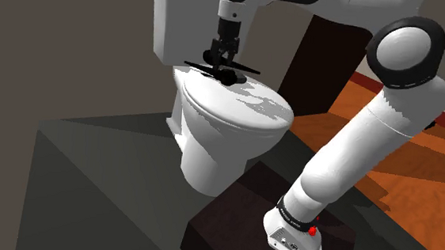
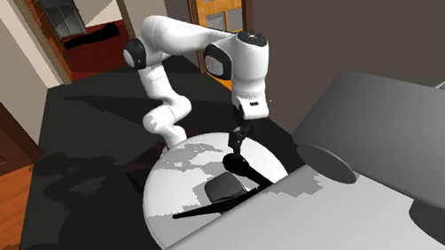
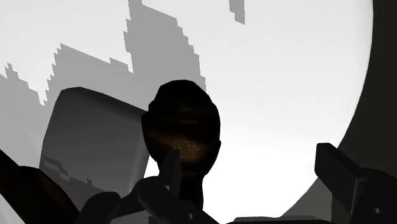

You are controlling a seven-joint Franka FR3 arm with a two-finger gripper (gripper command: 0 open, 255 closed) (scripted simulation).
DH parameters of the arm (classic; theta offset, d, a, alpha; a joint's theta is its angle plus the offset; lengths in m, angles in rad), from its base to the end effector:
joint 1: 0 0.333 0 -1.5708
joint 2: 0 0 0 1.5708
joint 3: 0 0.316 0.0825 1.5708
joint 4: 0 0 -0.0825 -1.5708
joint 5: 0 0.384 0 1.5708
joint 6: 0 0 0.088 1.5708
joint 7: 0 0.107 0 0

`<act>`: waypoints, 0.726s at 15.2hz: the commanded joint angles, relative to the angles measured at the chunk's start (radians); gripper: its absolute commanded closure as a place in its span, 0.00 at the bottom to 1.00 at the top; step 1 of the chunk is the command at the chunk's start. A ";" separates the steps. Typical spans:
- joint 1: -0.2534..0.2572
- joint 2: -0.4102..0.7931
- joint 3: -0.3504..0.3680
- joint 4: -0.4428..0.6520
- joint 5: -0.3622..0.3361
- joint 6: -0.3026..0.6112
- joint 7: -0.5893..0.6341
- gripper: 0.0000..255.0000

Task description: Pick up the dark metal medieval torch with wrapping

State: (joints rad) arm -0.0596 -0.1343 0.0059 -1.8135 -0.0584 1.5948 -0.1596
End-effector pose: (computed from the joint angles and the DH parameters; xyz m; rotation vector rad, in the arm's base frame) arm 0.5078 -0.0332 0.5838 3.0841 0.1693 -0.1394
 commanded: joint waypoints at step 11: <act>-0.038 0.475 -0.034 0.498 0.008 -0.166 -0.014 0.00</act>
State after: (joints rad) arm -0.0970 0.3380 -0.0280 -1.3045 -0.0502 1.4165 -0.1741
